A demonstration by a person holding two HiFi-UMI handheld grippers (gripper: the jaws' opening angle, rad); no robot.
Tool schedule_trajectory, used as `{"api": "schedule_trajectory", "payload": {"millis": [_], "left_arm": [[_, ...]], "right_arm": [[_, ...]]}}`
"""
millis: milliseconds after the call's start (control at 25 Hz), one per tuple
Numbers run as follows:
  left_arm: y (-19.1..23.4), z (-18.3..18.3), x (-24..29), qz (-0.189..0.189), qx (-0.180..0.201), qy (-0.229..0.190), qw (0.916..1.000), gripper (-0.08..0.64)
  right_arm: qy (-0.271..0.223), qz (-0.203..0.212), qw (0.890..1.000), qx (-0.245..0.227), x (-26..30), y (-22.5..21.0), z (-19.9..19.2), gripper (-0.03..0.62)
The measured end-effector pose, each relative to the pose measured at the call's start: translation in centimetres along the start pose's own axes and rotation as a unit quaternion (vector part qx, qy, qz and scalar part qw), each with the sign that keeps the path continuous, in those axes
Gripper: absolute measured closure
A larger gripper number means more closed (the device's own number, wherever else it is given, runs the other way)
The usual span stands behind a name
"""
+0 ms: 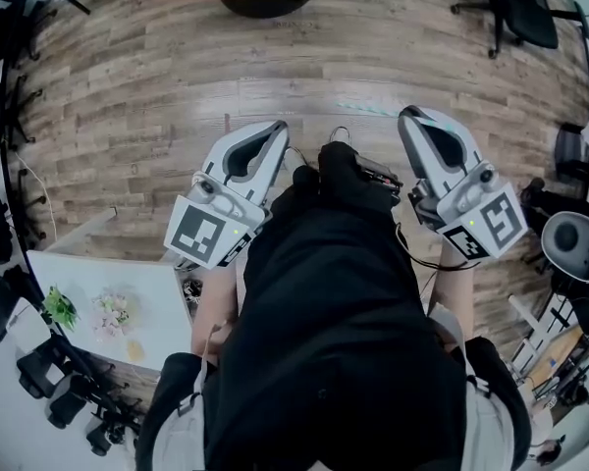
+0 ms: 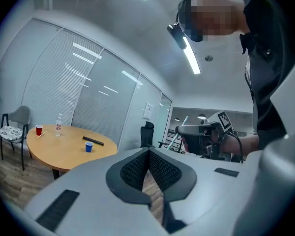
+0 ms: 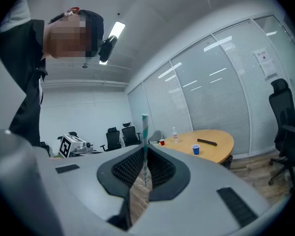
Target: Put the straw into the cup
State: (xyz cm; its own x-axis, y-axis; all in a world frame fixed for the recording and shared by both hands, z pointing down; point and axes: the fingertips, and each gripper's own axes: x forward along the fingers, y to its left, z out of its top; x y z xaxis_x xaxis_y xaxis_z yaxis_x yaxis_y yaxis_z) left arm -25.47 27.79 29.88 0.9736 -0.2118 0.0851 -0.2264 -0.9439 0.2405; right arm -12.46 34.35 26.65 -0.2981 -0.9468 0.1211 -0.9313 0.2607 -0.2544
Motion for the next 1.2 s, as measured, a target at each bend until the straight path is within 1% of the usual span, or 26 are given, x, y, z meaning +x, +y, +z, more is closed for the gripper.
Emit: {"api": "schedule_trajectory", "payload": {"millis": [200, 360, 560, 840, 960, 1200], "left_arm": [[1.0, -0.6, 0.4, 0.007, -0.009, 0.014, 0.9998, 0.549], [2.0, -0.6, 2.3, 0.009, -0.010, 0.025, 0.9996, 0.549], [3.7, 1.1, 5.9, 0.023, -0.003, 0.026, 0.9994, 0.549], [5.5, 4.1, 11.9, 0.035, 0.017, 0.021, 0.9990, 0.549], [6.4, 4.6, 14.8, 0.049, 0.023, 0.022, 0.9983, 0.549], [7.1, 4.7, 19.2, 0.075, 0.027, 0.028, 0.9964, 0.548]], "right_arm": [[0.006, -0.011, 1.000, 0.012, 0.2, -1.2, -0.1, 0.557], [0.006, -0.013, 1.000, 0.020, 0.9, -3.5, 0.1, 0.557], [-0.003, -0.003, 1.000, 0.018, 2.8, -7.5, 1.3, 0.557], [-0.025, 0.009, 1.000, 0.004, 5.2, -13.9, 4.5, 0.557], [-0.026, 0.017, 1.000, -0.007, 5.8, -16.8, 5.5, 0.557], [-0.037, 0.029, 0.999, 0.004, 6.1, -22.0, 6.6, 0.557]]}}
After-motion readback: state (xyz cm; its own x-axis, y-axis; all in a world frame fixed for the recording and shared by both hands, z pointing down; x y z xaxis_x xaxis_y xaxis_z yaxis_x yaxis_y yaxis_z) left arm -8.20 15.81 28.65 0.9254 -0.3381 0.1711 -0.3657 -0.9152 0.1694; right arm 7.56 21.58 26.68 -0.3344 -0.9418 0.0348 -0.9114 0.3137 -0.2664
